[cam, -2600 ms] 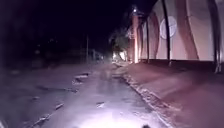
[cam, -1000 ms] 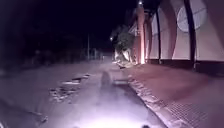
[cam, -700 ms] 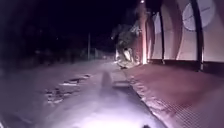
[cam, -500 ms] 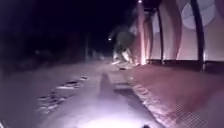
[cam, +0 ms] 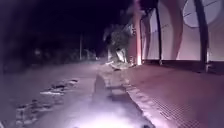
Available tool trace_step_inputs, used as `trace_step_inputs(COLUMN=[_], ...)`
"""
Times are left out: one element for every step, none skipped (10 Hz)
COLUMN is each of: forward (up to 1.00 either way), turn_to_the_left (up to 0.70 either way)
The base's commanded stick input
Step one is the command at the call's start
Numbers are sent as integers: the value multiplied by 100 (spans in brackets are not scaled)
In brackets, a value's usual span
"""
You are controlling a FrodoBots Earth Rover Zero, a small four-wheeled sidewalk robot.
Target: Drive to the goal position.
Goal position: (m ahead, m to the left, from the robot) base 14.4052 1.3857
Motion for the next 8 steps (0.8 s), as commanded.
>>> trace_step_inputs(forward=[0, 0, 0, 0, 0, 0, 9, 48], turn_to_the_left=[0, 0, 0, 0, 0, 0, 0, 0])
